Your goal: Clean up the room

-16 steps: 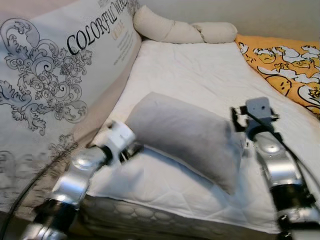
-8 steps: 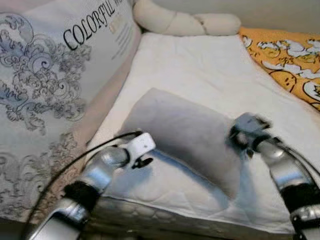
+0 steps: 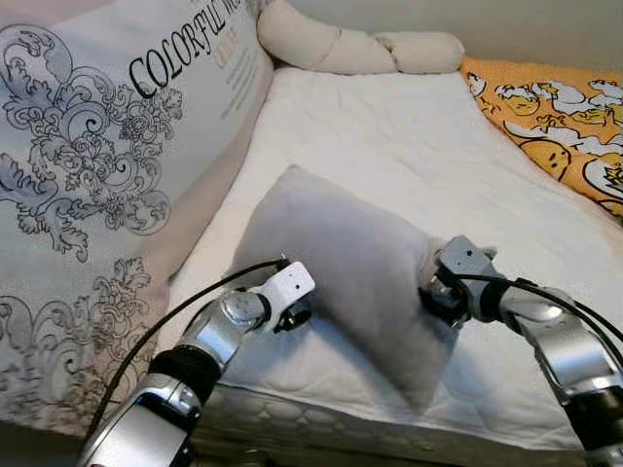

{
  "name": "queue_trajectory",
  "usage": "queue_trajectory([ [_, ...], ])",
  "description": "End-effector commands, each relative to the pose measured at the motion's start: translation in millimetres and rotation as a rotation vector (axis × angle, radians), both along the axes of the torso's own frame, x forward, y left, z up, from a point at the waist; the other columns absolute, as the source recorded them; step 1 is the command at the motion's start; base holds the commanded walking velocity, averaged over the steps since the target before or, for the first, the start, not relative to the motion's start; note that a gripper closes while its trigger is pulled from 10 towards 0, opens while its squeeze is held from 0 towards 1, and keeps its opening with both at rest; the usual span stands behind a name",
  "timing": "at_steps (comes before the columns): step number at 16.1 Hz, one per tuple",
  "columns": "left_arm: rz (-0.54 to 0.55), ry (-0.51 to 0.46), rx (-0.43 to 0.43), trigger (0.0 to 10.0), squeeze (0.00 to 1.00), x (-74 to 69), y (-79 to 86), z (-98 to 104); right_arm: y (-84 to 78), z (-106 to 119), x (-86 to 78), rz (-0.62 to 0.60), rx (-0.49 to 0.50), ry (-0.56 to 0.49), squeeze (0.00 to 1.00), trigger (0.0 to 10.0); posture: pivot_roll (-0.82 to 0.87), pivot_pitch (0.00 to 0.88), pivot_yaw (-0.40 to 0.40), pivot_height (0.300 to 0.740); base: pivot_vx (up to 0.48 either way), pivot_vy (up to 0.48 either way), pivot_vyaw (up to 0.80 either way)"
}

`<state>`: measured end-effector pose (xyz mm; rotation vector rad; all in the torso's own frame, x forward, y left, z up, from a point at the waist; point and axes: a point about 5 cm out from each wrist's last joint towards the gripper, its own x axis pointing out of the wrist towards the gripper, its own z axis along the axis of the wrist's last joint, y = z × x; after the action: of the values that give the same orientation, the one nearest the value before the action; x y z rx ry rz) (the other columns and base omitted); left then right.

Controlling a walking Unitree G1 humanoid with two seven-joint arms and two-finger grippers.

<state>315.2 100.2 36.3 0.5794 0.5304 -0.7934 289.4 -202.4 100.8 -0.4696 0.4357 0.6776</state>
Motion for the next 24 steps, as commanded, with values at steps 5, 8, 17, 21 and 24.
queue_trajectory([
  [5, 0.054, -0.187, -0.095, 10.0, 0.0, 32.9, 5.7, 49, 22.7, 6, -32.0, 0.181, 0.143, 0.151, 0.0, 10.0, 0.02, 0.0, 0.027, 0.74, 0.0, 0.0, 0.0],
  [8, 0.072, -0.249, -0.077, 10.0, 0.0, 42.4, 23.6, 67, 27.0, 7, -44.6, 0.209, 0.172, 0.189, 0.0, 10.0, 0.01, 0.0, 0.034, 0.74, 0.0, 0.0, 0.0],
  [17, 0.086, -0.145, 0.006, 10.0, 0.0, 24.7, 49.7, 41, -35.0, 51, -38.3, 0.03, 0.078, 0.07, 0.0, 10.0, 0.01, 0.0, 0.042, 0.74, 0.0, 0.0, 0.0],
  [21, 0.053, -0.105, -0.013, 10.0, 0.0, 16.0, 22.4, 27, -68.0, 30, 10.5, -0.371, -0.155, -0.121, 0.0, 10.0, 0.01, 0.0, 0.037, 0.74, 0.0, 0.0, 0.0],
  [24, 0.046, -0.106, -0.05, 10.0, 0.0, 18.5, 7.4, 31, -34.6, -5, 4.3, -0.234, -0.128, -0.049, 0.0, 10.0, 0.01, 0.0, 0.034, 0.74, 0.0, 0.0, 0.0],
])
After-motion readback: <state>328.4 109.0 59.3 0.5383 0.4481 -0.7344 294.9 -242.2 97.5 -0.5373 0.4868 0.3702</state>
